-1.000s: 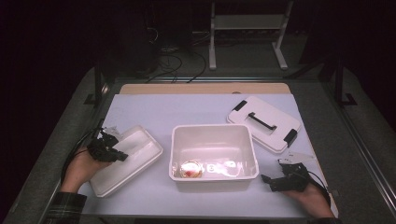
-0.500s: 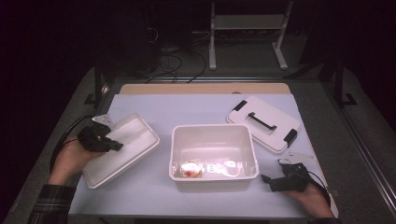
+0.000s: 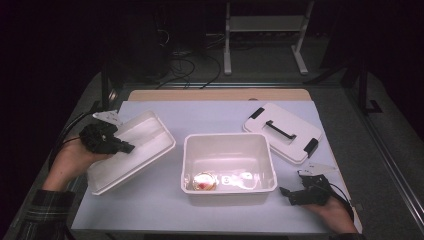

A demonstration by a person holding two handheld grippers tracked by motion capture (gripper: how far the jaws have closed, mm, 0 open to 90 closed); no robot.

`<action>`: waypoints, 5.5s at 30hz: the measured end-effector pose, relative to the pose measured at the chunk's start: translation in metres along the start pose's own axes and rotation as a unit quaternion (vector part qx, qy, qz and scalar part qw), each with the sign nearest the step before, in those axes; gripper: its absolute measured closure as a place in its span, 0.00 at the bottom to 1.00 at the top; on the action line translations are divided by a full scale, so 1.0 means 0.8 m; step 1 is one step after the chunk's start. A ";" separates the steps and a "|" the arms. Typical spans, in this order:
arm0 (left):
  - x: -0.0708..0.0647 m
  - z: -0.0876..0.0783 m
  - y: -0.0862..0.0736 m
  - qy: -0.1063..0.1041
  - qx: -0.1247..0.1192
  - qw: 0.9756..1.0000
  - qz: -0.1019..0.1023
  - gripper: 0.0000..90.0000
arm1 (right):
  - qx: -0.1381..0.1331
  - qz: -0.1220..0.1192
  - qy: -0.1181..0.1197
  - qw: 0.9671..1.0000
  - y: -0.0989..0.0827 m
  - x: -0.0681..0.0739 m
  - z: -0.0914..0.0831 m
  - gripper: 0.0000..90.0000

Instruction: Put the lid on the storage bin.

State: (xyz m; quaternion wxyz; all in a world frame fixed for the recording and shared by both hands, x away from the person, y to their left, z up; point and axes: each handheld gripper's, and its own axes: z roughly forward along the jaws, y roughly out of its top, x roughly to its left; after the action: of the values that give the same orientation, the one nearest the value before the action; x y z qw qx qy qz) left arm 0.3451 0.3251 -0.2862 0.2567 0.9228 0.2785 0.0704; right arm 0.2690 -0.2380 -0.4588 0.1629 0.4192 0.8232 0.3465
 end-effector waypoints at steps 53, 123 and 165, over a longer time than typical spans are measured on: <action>-0.155 0.108 0.214 -0.121 0.014 0.965 0.230 0.98 | -0.001 0.002 0.002 1.000 0.000 0.000 0.000 0.10; -0.129 0.089 0.180 -0.097 0.026 0.980 0.173 0.23 | 0.001 -0.001 -0.001 1.000 0.000 0.001 0.000 0.10; -0.062 0.145 -0.090 0.046 0.010 0.999 0.000 0.00 | 0.004 -0.006 0.000 1.000 0.038 -0.007 -0.013 0.15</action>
State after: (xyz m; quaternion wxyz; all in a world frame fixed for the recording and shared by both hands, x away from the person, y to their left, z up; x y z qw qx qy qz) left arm 0.3011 0.2989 -0.4224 0.2340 0.9211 0.2910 0.1097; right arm 0.2844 -0.2347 -0.4301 0.1635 0.4148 0.8271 0.3421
